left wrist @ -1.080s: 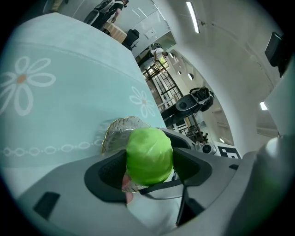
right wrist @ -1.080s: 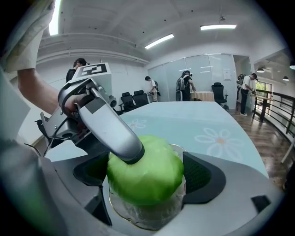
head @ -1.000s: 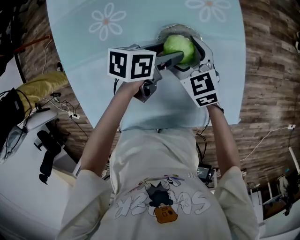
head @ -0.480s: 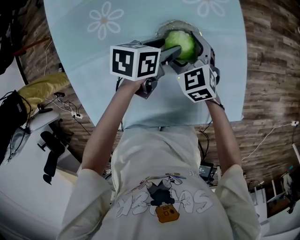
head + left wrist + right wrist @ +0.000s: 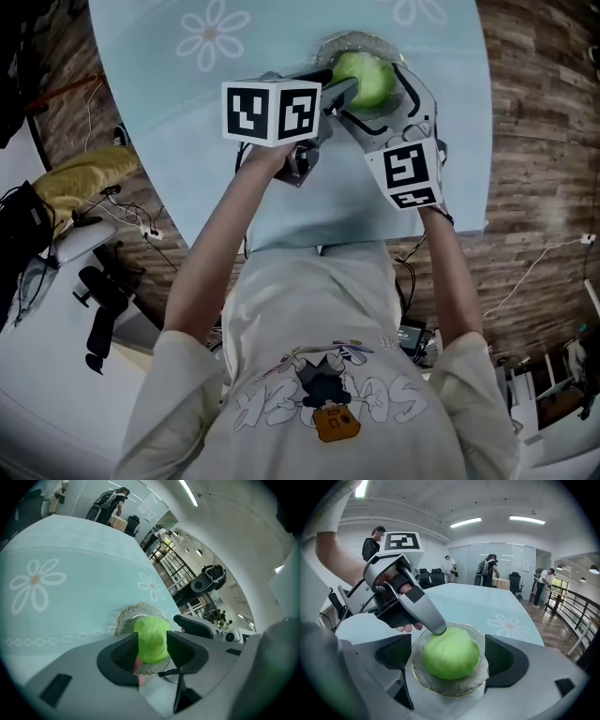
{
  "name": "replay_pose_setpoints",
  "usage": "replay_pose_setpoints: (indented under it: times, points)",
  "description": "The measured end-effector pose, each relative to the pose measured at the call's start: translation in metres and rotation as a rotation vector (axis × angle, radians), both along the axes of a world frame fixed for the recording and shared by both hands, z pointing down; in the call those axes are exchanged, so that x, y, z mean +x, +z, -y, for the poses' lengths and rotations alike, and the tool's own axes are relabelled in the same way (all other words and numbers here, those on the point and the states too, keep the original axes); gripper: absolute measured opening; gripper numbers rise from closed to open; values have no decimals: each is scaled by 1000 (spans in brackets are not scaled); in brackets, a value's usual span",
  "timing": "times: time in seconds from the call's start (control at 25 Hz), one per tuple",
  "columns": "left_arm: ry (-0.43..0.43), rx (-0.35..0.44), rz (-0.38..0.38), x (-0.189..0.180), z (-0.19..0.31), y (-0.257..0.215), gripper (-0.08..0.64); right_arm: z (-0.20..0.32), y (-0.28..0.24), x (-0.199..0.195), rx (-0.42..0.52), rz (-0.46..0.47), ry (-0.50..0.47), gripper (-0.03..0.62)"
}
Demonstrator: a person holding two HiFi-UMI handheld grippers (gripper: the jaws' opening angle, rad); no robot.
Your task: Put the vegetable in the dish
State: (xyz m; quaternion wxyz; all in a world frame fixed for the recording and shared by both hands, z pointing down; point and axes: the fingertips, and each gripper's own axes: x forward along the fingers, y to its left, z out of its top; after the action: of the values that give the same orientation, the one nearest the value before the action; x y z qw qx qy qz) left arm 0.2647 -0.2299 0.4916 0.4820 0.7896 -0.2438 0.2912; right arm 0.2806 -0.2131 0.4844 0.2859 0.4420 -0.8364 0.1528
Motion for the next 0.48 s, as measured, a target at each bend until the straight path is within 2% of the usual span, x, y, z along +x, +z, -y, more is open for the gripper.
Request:
replay_pose_setpoints:
  times: [0.16, 0.24, 0.32, 0.36, 0.48]
  points:
    - [21, 32, -14, -10, -4, -12, 191, -8, -3, -3, 0, 24, 8, 499]
    - [25, 67, -17, -18, -4, -19, 140, -12, -8, -6, -13, 76, 28, 482]
    - [15, 118, -8, -30, -6, -27, 93, -17, -15, -7, -12, 110, 64, 353]
    - [10, 139, 1, -36, -7, -31, 66, -20, -19, -7, -7, 110, 77, 319]
    - [12, 183, 8, -49, -11, -40, 13, -25, -27, -8, 3, 94, 92, 297]
